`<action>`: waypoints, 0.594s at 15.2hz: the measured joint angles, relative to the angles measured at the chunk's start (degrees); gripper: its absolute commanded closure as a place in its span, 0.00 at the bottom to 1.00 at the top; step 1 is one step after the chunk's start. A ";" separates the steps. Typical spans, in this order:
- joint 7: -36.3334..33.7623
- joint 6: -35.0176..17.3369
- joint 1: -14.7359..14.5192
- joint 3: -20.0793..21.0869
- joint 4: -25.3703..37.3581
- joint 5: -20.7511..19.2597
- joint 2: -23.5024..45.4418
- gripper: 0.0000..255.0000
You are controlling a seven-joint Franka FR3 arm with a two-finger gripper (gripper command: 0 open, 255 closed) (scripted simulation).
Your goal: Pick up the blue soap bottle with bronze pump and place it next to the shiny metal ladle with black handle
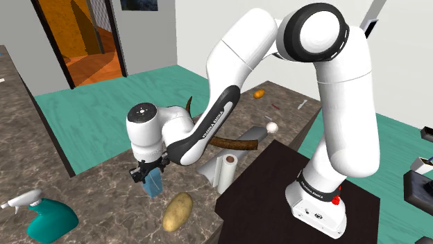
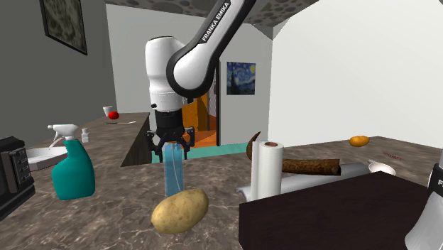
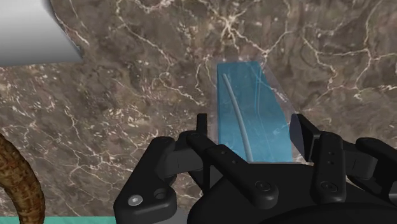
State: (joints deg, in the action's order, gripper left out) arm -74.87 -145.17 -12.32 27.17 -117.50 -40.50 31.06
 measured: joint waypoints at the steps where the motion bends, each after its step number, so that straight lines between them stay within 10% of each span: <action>1: -0.01 -0.01 0.00 0.00 -0.01 -0.01 0.00 1.00; 9: 1.44 1.26 1.02 1.22 -0.38 1.71 -1.82 1.00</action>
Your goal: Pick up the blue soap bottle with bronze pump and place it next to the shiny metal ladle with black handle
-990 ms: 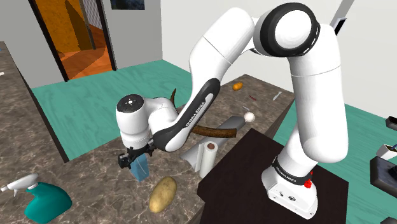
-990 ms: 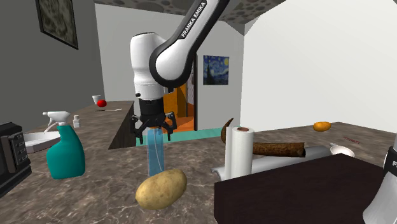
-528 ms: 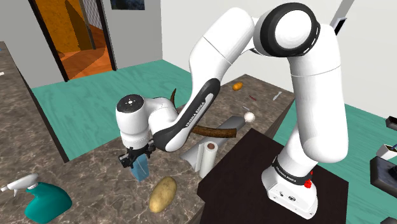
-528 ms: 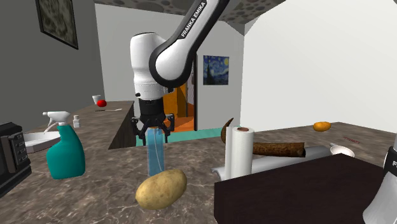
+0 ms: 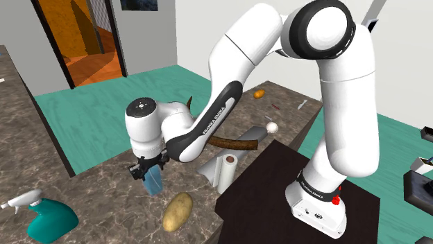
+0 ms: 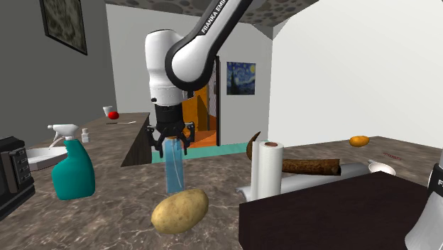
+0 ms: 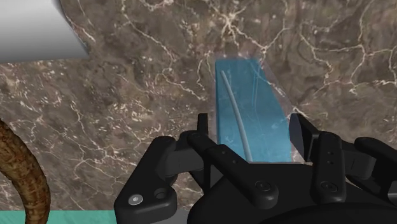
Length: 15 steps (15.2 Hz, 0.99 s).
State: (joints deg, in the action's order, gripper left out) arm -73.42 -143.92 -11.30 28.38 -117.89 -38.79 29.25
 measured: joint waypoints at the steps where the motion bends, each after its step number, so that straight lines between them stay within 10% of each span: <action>1: 0.44 0.46 0.26 0.39 0.00 0.56 -0.53 1.00; 15: 6.90 6.73 4.14 5.60 -0.41 8.91 -8.82 1.00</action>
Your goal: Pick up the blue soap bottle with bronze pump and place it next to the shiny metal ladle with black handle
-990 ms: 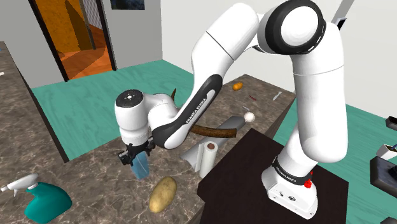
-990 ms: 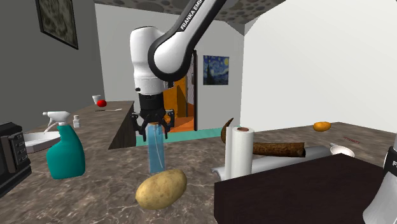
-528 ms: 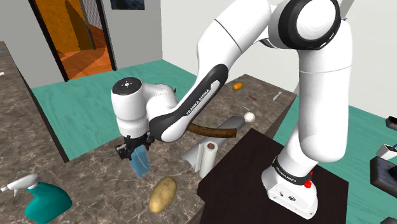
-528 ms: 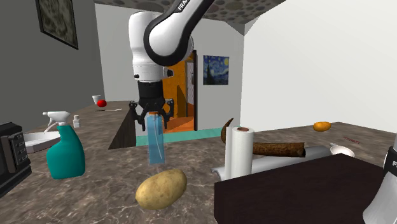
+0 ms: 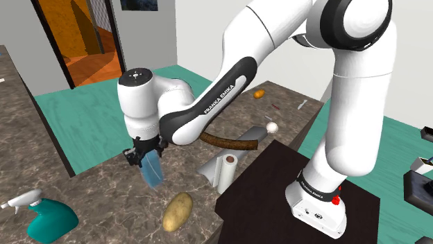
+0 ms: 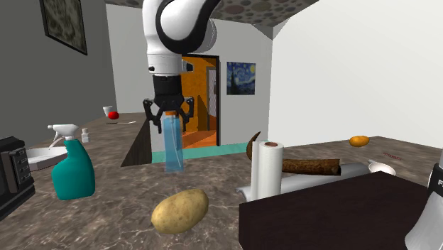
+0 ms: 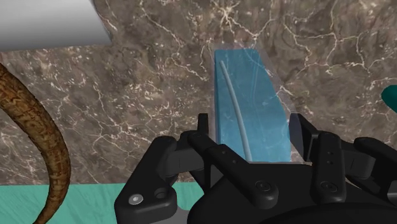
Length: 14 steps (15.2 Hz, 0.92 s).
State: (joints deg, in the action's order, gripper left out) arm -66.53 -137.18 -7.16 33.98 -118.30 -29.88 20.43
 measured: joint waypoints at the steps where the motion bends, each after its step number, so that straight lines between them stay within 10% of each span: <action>1: 0.56 0.59 0.27 0.32 0.20 0.66 -0.56 1.00; 14: 6.42 7.79 2.69 3.57 2.50 8.22 -7.50 1.00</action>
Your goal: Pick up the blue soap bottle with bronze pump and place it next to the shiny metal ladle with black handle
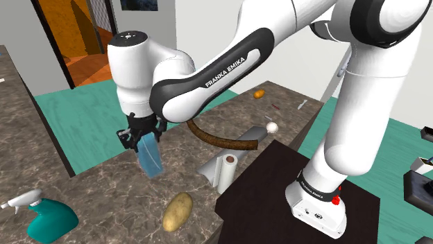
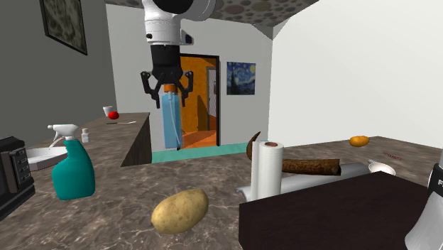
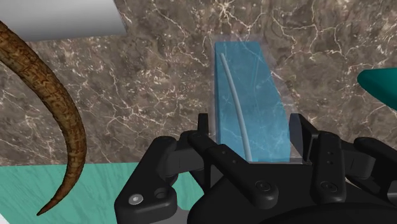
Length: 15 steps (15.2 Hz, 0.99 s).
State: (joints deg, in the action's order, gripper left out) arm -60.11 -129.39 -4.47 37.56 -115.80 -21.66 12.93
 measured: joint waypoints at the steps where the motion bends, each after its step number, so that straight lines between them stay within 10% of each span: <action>1: 0.36 0.65 0.08 0.16 0.39 0.47 -0.39 1.00; 15: 5.01 9.28 1.19 1.50 5.77 5.91 -5.36 1.00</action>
State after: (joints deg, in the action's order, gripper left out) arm -55.10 -120.11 -3.28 39.05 -110.03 -15.75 7.57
